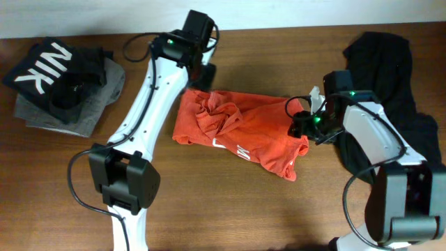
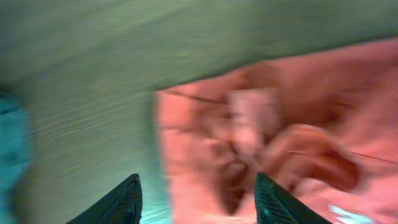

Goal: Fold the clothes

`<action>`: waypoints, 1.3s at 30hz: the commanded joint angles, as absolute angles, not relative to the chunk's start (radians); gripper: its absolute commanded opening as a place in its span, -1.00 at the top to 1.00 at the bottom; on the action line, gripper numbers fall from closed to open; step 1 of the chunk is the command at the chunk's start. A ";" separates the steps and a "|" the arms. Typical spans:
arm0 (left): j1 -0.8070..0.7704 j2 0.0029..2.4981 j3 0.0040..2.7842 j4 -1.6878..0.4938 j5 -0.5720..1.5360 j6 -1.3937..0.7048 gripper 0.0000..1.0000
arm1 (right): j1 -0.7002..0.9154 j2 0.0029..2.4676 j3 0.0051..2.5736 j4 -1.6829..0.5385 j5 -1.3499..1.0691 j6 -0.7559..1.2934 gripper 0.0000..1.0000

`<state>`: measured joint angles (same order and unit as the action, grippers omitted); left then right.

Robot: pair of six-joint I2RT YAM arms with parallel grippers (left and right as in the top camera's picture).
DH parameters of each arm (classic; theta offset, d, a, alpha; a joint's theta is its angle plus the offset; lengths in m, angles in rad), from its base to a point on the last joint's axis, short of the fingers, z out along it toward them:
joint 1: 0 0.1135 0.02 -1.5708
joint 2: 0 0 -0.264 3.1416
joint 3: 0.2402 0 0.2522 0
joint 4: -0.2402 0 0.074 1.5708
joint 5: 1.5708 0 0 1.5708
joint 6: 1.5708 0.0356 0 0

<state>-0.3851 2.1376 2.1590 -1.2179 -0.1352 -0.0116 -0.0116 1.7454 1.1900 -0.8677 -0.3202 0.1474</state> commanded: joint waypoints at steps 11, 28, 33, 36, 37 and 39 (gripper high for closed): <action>-0.286 2.127 2.176 -1.213 -0.401 -0.004 -0.22 | -0.013 1.774 1.040 -0.676 -0.181 0.259 -0.34; -0.265 2.127 2.175 -1.230 -0.382 -0.007 -0.23 | -0.014 1.774 0.929 -0.559 -0.190 0.349 0.92; -0.259 2.127 2.175 -1.243 -0.383 -0.007 -0.24 | -0.069 1.746 0.936 -0.585 -0.236 0.348 0.92; -0.250 2.127 2.175 -1.243 -0.383 -0.007 -0.25 | -0.134 1.694 0.960 -0.645 -0.235 0.297 0.92; -0.246 2.127 2.176 -1.243 -0.383 -0.007 -0.25 | -0.154 1.678 0.972 -0.667 -0.235 0.278 0.92; -0.240 2.127 2.175 -1.245 -0.383 -0.007 -0.24 | -0.200 1.643 1.007 -0.723 -0.236 0.234 0.93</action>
<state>-0.2577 2.1376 2.1590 -1.2404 -0.3782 -0.0116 -0.1413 1.7199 0.9604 -0.6930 -0.2481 0.3019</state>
